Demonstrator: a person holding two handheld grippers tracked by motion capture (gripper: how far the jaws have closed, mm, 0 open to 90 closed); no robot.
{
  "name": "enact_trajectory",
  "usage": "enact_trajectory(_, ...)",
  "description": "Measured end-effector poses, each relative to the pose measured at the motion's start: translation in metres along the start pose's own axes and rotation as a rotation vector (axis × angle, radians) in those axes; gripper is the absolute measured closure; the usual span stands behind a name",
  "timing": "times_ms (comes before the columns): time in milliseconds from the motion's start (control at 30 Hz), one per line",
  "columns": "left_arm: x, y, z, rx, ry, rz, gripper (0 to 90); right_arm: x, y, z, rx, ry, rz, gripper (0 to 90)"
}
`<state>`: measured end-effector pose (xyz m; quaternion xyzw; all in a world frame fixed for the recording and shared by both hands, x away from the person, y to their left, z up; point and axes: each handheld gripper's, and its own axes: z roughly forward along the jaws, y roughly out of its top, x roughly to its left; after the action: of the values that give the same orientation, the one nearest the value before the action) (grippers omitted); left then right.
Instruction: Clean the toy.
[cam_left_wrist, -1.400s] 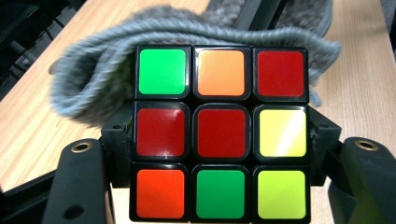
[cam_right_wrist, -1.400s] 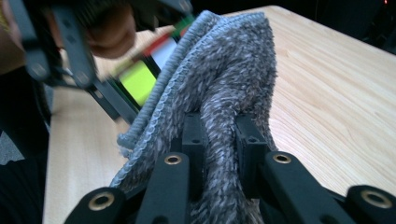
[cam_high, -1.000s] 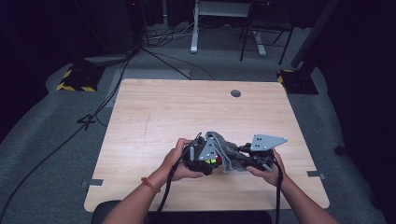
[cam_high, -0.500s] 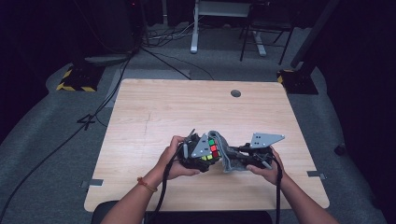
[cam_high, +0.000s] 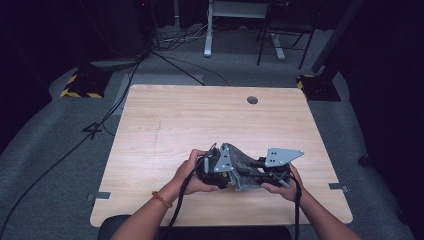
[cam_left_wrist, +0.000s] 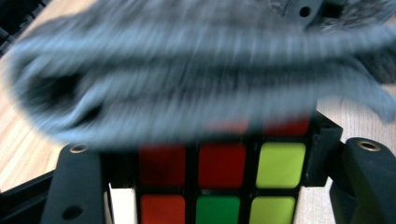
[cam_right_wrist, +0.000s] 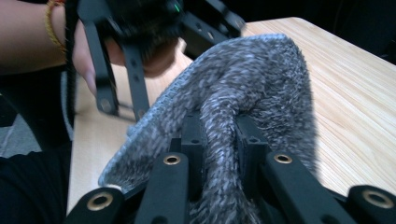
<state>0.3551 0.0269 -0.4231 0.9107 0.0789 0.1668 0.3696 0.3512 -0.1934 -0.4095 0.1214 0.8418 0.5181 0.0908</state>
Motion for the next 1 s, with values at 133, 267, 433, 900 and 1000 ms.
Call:
enact_trajectory(133, -0.006, 0.004, 0.007, 0.025, 0.003, 0.026, 32.8, 0.005, 0.003, 0.003, 0.024, -0.013, -0.033, 77.4)
enact_trajectory(267, -0.001, 0.002, 0.0, -0.005, 0.003, 0.003, 32.9, -0.002, 0.0, -0.001, 0.014, -0.028, -0.007, 77.3)
enact_trajectory(433, 0.007, -0.002, -0.015, -0.034, 0.03, -0.015, 32.9, -0.015, -0.006, -0.004, 0.027, -0.069, 0.026, 77.3)
enact_trajectory(900, 0.014, -0.007, -0.031, -0.158, -0.01, -0.071, 32.8, -0.029, -0.015, -0.004, -0.054, 0.028, 0.122, 77.5)
enact_trajectory(1000, 0.012, -0.005, -0.027, -0.135, -0.006, -0.054, 32.8, -0.027, -0.013, -0.009, -0.083, 0.037, 0.119, 77.5)
